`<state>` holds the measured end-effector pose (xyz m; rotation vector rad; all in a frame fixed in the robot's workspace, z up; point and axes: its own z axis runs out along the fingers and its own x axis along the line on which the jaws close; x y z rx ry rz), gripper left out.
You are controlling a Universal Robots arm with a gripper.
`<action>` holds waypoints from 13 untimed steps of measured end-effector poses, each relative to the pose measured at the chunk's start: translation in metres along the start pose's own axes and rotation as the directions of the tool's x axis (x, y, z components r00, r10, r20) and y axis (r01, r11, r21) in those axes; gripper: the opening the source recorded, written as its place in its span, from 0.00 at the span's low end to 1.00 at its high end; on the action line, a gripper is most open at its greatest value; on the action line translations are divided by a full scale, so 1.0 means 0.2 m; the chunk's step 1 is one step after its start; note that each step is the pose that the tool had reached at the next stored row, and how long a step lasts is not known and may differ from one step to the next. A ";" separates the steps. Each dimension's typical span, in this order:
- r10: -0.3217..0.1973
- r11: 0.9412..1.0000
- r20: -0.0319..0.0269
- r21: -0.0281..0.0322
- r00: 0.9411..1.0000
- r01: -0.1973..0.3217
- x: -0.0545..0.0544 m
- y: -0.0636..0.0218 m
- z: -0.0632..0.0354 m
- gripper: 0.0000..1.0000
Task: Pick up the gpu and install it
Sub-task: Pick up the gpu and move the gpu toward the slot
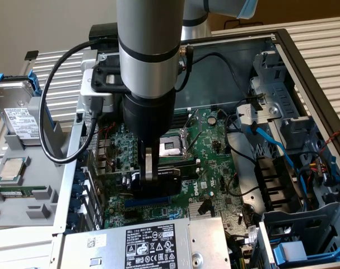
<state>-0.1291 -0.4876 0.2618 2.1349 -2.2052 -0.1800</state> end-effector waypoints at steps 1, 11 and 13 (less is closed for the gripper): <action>0.000 1.000 -0.001 0.000 1.000 0.000 0.00 0.000 0.000 0.27; -0.003 1.000 -0.006 0.000 1.000 0.003 -0.01 0.000 0.002 0.27; -0.005 1.000 -0.006 0.000 1.000 0.005 -0.01 0.000 0.002 0.27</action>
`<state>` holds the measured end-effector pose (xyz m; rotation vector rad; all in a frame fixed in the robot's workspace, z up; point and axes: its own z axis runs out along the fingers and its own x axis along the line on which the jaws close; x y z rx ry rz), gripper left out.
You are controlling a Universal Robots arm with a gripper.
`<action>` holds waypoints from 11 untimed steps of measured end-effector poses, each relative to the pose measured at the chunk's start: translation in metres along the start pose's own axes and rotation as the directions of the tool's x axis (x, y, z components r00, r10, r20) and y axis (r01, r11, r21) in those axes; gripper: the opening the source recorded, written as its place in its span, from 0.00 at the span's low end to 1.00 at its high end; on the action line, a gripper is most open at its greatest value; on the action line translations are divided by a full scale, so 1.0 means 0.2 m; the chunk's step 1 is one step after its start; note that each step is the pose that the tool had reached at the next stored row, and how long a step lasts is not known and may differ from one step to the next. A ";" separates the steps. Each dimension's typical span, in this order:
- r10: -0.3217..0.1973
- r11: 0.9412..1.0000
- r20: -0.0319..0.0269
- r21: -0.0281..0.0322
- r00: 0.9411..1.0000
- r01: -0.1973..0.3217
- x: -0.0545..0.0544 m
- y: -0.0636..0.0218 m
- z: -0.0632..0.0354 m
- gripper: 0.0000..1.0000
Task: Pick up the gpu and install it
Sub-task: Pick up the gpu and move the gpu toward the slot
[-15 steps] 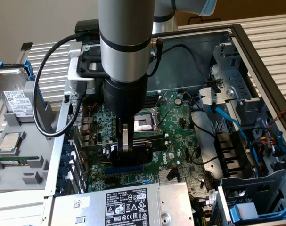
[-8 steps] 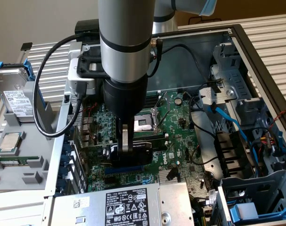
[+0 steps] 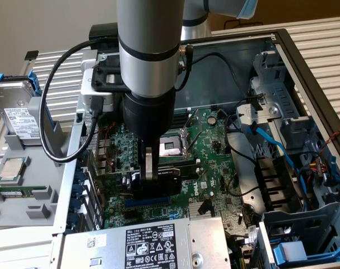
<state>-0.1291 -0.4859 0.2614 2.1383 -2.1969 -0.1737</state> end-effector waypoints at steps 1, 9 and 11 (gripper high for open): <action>-0.001 1.000 0.000 0.000 1.000 0.001 0.00 0.000 0.000 0.27; -0.011 1.000 -0.002 0.000 1.000 0.011 0.00 0.000 0.002 0.27; -0.014 1.000 -0.002 0.000 1.000 0.014 0.00 0.000 0.003 0.27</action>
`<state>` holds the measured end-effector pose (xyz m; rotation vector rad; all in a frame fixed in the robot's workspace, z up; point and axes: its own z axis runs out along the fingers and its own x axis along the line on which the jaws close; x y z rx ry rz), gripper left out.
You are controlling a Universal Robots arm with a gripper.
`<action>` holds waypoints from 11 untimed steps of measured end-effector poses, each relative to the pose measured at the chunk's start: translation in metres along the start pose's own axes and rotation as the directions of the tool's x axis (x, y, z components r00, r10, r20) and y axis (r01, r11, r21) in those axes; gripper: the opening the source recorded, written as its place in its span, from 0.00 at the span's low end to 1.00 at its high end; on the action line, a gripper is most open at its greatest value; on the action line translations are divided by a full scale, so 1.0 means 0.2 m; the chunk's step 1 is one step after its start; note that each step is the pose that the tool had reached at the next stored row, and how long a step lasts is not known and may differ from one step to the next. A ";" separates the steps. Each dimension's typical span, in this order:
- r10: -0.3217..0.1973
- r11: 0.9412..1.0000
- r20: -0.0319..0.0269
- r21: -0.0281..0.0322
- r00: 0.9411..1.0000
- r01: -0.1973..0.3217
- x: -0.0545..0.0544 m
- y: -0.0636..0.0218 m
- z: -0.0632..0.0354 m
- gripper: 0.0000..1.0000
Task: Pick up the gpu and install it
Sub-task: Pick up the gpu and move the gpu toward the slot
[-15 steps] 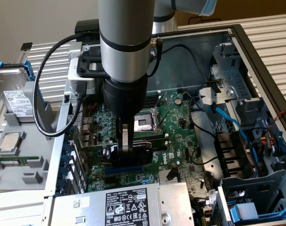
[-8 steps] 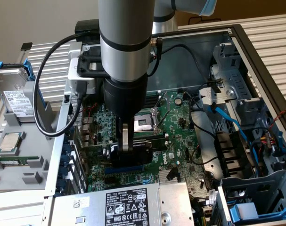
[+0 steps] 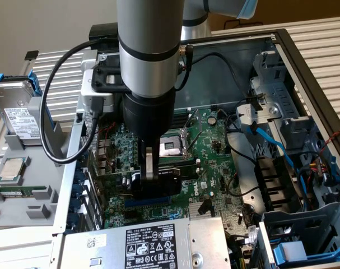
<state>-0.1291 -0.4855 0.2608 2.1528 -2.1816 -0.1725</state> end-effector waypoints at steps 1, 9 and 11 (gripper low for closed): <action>-0.001 1.000 0.000 0.000 1.000 0.001 0.00 0.000 0.000 0.27; -0.008 1.000 -0.002 0.000 1.000 0.008 0.00 0.000 0.002 0.27; -0.009 1.000 -0.002 0.000 1.000 0.009 0.00 0.000 0.003 0.27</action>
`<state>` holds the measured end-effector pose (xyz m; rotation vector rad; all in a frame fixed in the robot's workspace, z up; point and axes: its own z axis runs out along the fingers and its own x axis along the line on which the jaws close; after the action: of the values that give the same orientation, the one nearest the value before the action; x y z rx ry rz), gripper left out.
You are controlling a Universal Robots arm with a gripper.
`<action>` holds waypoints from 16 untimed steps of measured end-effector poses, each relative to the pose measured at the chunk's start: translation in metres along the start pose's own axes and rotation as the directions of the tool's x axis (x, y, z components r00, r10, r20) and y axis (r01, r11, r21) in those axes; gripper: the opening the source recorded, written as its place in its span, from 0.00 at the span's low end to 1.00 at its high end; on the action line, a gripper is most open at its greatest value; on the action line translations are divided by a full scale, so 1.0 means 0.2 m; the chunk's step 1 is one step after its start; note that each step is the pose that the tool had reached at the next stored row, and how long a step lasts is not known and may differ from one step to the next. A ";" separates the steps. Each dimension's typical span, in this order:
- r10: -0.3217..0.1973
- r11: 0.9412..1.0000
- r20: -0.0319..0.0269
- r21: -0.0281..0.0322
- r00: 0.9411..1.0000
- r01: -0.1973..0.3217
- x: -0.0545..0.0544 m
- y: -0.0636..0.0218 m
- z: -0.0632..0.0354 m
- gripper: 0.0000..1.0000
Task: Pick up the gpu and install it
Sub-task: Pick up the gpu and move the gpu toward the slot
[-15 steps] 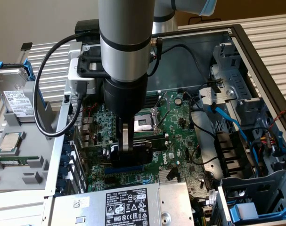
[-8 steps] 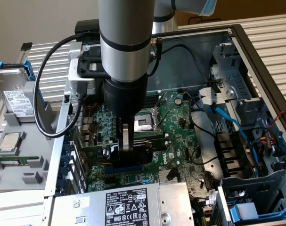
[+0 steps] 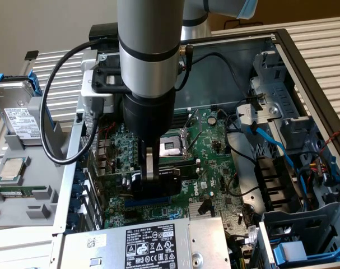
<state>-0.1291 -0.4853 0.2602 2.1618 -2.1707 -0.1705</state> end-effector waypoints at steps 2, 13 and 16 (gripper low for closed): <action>-0.001 1.000 0.000 0.000 1.000 0.001 0.00 0.000 0.000 0.27; -0.001 1.000 0.000 0.000 1.000 0.001 0.00 0.001 0.003 0.27; -0.001 1.000 0.000 0.000 1.000 0.001 0.00 0.003 0.004 0.27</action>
<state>-0.1298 -0.4851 0.2595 2.1625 -2.1699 -0.1703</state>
